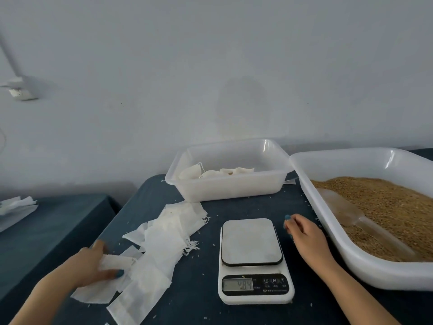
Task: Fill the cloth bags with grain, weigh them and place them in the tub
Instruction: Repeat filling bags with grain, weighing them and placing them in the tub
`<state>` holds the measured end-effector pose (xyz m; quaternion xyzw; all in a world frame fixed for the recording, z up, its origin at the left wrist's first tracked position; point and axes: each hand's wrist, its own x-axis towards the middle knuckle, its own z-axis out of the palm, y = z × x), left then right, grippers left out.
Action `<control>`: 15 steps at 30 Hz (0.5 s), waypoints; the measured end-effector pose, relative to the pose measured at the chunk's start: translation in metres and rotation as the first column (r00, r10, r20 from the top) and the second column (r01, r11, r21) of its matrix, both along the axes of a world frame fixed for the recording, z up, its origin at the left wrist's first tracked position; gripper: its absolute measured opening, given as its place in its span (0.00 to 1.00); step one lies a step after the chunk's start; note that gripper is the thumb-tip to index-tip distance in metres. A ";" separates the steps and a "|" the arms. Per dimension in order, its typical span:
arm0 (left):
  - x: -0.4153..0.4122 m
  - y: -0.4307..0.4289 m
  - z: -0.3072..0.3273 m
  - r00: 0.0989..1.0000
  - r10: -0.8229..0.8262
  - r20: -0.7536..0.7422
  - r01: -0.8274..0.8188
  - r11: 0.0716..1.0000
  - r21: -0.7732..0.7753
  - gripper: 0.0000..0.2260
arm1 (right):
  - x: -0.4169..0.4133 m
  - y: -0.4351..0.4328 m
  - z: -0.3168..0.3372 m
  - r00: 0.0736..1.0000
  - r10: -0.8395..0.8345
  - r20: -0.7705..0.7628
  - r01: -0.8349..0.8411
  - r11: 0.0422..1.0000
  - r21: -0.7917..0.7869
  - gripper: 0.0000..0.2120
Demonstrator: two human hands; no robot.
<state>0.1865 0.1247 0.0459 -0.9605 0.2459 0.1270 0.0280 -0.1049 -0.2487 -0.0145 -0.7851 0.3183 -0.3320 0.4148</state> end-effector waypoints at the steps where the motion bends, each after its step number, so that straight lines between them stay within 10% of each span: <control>1: 0.002 0.001 -0.002 1.000 0.007 -0.014 -0.008 1.000 -0.026 0.30 | 0.000 0.000 0.000 1.000 0.001 0.001 -0.001 1.000 0.004 0.15; 15: -0.002 -0.034 0.042 0.990 0.034 0.139 0.049 0.834 -0.550 0.11 | 0.001 -0.001 0.000 1.000 0.011 -0.004 -0.011 1.000 0.008 0.14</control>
